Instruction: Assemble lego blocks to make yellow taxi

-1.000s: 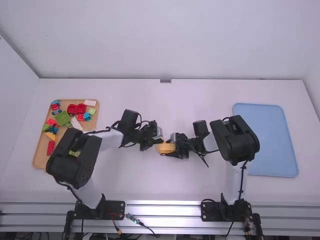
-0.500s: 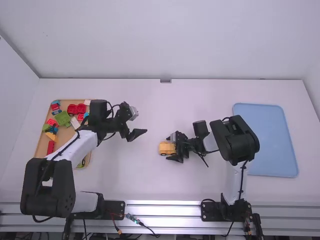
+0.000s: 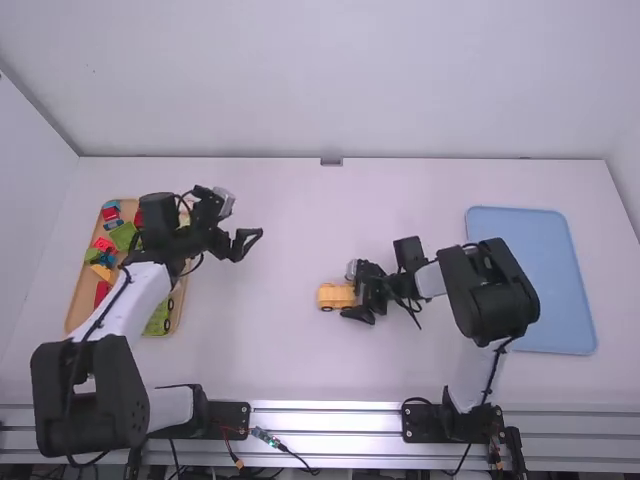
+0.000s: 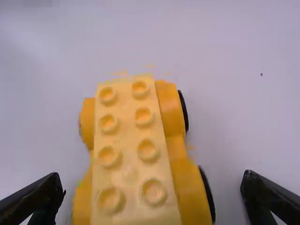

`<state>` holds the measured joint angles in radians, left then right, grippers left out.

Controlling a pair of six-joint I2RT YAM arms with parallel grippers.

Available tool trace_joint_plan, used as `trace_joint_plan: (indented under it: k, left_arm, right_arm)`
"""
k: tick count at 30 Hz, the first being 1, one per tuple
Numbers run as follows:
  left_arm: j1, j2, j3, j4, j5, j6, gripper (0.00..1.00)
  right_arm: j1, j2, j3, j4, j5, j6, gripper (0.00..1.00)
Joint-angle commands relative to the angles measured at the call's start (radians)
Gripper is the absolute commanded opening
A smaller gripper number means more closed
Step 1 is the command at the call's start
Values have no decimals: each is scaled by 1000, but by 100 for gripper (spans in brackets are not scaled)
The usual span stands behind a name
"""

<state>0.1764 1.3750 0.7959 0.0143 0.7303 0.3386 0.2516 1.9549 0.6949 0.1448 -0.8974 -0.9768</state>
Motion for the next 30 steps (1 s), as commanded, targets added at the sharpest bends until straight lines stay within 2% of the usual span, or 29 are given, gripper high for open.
trace_joint_plan:
  k: [1, 5, 7, 10, 15, 18, 20, 26, 30]
  left_arm:
    - [23, -19, 58, -18, -40, -88, 99]
    - [45, -19, 138, -108, -68, -105, 99]
    - [55, -19, 181, -166, -138, -148, 99]
    - [77, -10, 283, -298, -363, -219, 99]
    - [130, 45, 434, -476, -474, -229, 99]
    - [186, 97, 530, -559, -544, -318, 99]
    - [207, 122, 564, -591, -549, -335, 99]
    - [360, 332, 802, -866, -557, -381, 99]
    - [433, 446, 890, -953, -592, -436, 99]
  right_arm:
    - [-3, -60, 2, -89, 160, -32, 99]
    - [10, -150, 6, -199, 282, -14, 99]
    - [13, -186, 5, -234, 324, -14, 99]
    - [10, -262, 5, -266, 410, 77, 99]
    - [11, -351, 5, -308, 492, 127, 99]
    - [11, -405, 5, -314, 541, 181, 99]
    - [11, -425, 5, -314, 558, 200, 99]
    - [12, -535, 5, -306, 577, 217, 99]
    - [11, -594, 5, -307, 577, 222, 99]
